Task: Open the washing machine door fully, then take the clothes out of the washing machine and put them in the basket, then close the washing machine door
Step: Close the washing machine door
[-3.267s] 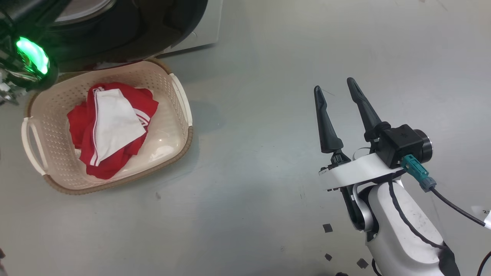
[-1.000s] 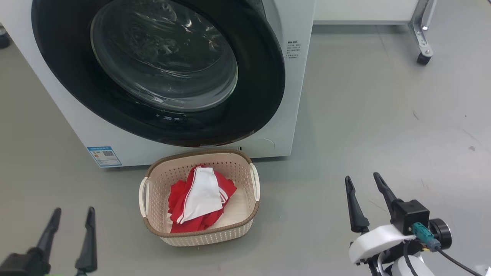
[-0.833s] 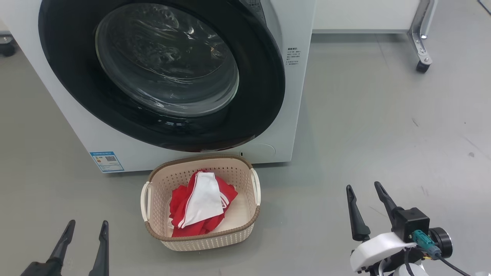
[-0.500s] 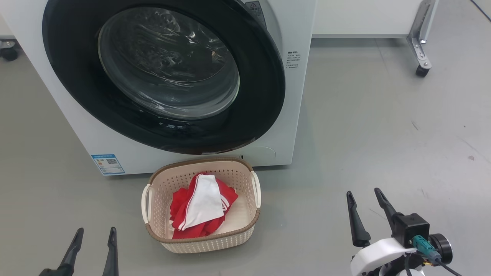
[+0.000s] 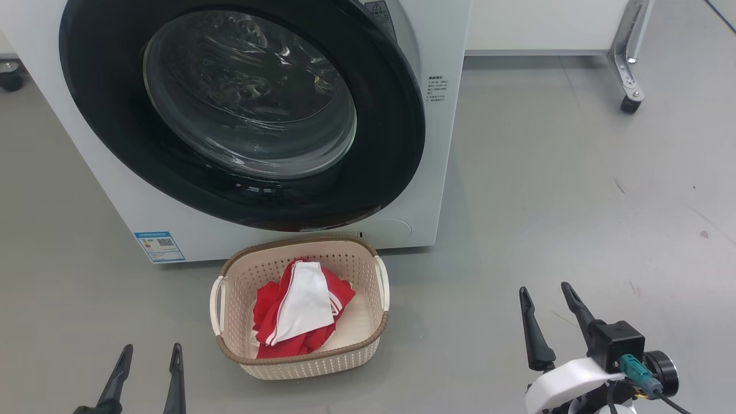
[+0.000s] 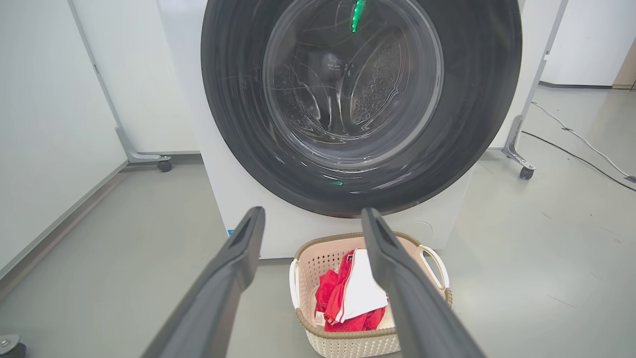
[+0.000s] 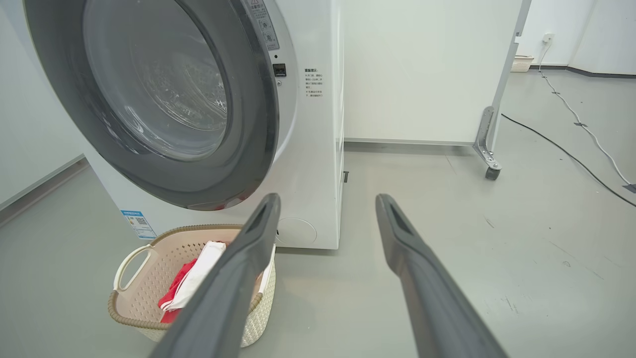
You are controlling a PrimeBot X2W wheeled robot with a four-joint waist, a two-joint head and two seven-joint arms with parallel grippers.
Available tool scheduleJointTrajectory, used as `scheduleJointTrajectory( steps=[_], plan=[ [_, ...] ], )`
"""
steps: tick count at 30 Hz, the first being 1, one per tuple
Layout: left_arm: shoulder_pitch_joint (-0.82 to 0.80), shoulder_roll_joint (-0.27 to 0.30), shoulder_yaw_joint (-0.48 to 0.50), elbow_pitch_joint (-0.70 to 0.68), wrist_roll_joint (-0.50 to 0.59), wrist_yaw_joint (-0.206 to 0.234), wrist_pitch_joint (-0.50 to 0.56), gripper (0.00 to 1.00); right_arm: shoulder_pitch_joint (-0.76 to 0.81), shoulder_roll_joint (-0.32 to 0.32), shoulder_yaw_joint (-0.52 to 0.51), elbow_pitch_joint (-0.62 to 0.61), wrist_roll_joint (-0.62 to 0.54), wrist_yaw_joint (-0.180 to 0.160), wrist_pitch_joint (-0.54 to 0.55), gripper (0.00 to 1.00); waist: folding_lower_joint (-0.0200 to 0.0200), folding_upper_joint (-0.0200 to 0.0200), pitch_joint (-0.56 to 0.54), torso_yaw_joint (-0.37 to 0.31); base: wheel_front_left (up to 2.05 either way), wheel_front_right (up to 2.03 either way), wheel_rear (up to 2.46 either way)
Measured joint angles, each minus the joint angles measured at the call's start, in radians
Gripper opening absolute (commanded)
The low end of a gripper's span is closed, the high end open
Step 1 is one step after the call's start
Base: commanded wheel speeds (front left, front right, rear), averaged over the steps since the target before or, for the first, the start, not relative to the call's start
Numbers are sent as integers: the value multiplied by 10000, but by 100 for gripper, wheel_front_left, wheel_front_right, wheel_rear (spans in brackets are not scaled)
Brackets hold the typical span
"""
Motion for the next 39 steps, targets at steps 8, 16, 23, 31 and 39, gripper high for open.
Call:
scheduleJointTrajectory(
  steps=[8,16,23,31,39],
  plan=[
    [-1,-102,-19,56,35,29,-27,100,1,-15,-8,-44,2,0,2,0,0,0,22,6,0,0,0],
    [-22,-123,-121,81,232,31,-29,100,-3,-150,-86,-90,29,2,13,0,0,0,17,98,0,0,0],
    [-76,-128,-219,77,301,31,-40,100,-298,-309,176,-105,-27,299,205,0,0,0,120,351,0,0,0],
    [-495,-251,-320,-86,301,31,-46,100,-1632,-510,520,-132,-305,711,545,0,0,0,504,602,0,0,0],
    [-1099,-288,-362,-339,313,-12,-128,100,-3508,-675,612,10,-608,1047,1041,0,1,0,1192,1039,0,0,0]
  ],
)
